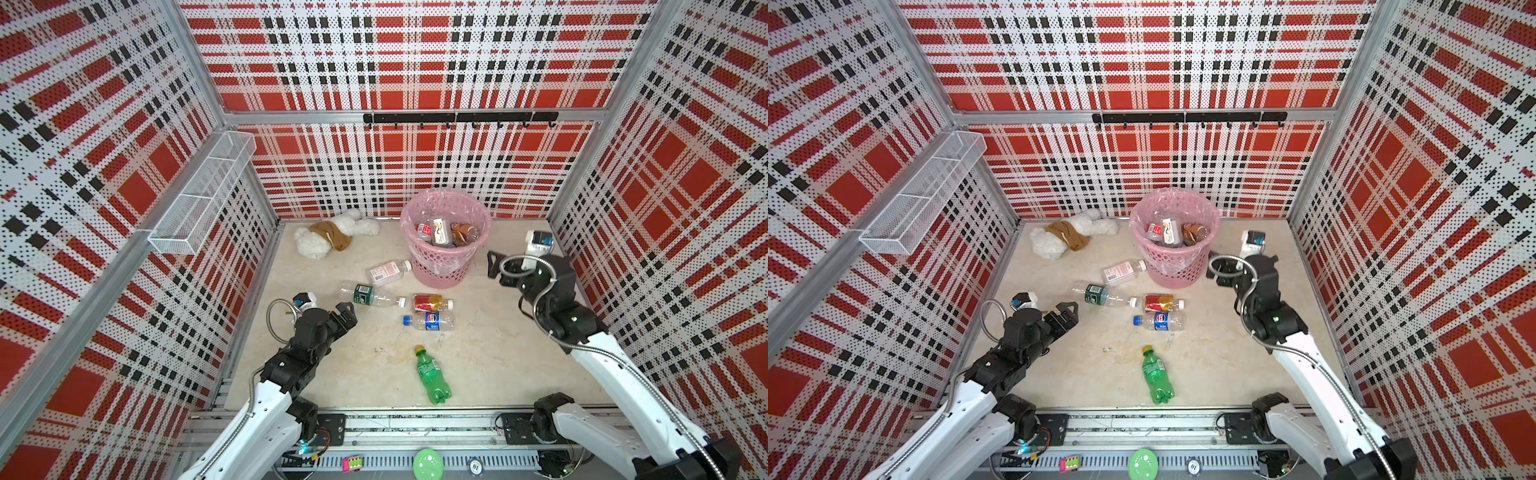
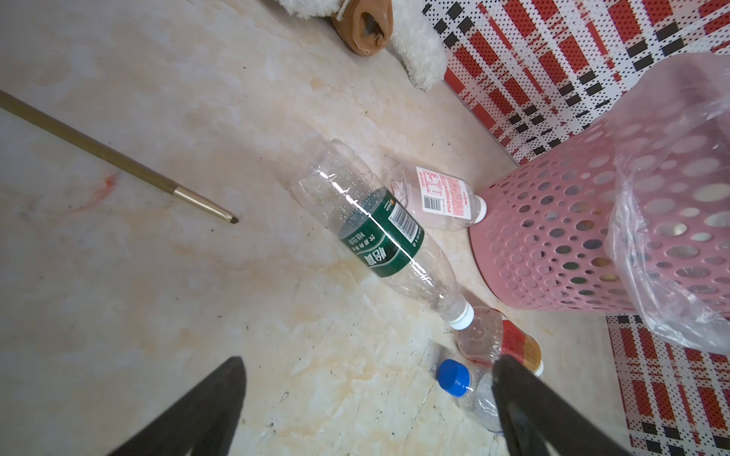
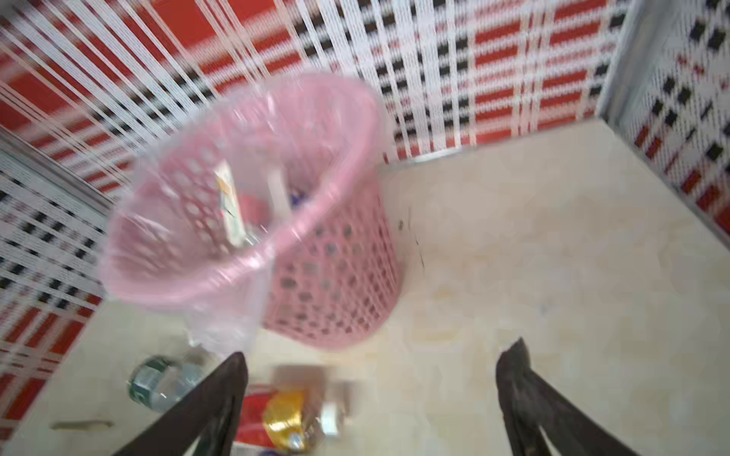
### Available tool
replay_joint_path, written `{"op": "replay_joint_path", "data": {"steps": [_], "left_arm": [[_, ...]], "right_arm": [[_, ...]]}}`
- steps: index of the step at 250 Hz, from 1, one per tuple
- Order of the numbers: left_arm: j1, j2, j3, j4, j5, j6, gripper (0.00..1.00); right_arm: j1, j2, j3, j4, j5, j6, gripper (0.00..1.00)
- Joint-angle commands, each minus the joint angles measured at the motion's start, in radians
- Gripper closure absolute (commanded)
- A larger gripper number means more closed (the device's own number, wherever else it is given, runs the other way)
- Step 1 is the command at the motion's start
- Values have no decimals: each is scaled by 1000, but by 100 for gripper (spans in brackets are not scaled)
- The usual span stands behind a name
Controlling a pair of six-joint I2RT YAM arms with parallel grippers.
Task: Throw the plastic bottles in the bin
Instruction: Throw the plastic bottle into the trash bin, then pick up the plastic bottle from the bottom-center of the table.
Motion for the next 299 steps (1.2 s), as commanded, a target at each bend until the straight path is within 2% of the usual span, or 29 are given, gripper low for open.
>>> {"op": "replay_joint_path", "data": {"steps": [1, 37, 53, 92, 107, 127, 152, 189, 254, 299], "left_arm": [[-38, 1, 5, -9, 2, -47, 0], [-164, 34, 30, -107, 4, -160, 1], [-280, 45, 40, -175, -28, -244, 1], [-642, 105, 74, -244, -201, -469, 1], [-734, 172, 102, -242, -234, -527, 1], [-813, 288, 172, -239, -239, -549, 0], [-859, 449, 289, -236, -211, -514, 1], [-865, 643, 387, -177, -104, -469, 1], [-863, 821, 428, -103, 31, -478, 3], [-869, 904, 421, -14, 72, -497, 4]], "right_arm": [[-1, -62, -40, -51, 57, 38, 0], [-2, -59, -42, -63, 71, 37, 0], [-2, -45, -35, -74, 76, 67, 0], [-3, -53, -63, -64, 87, 78, 0], [-3, -61, -76, -61, 87, 79, 0], [-3, -70, -88, -65, 83, 82, 0], [-4, -83, -114, -57, 64, 91, 0], [-4, -121, -151, -53, 45, 101, 0], [-7, -200, -176, -76, 33, 79, 0], [-7, -246, -208, -85, 7, 79, 0]]}}
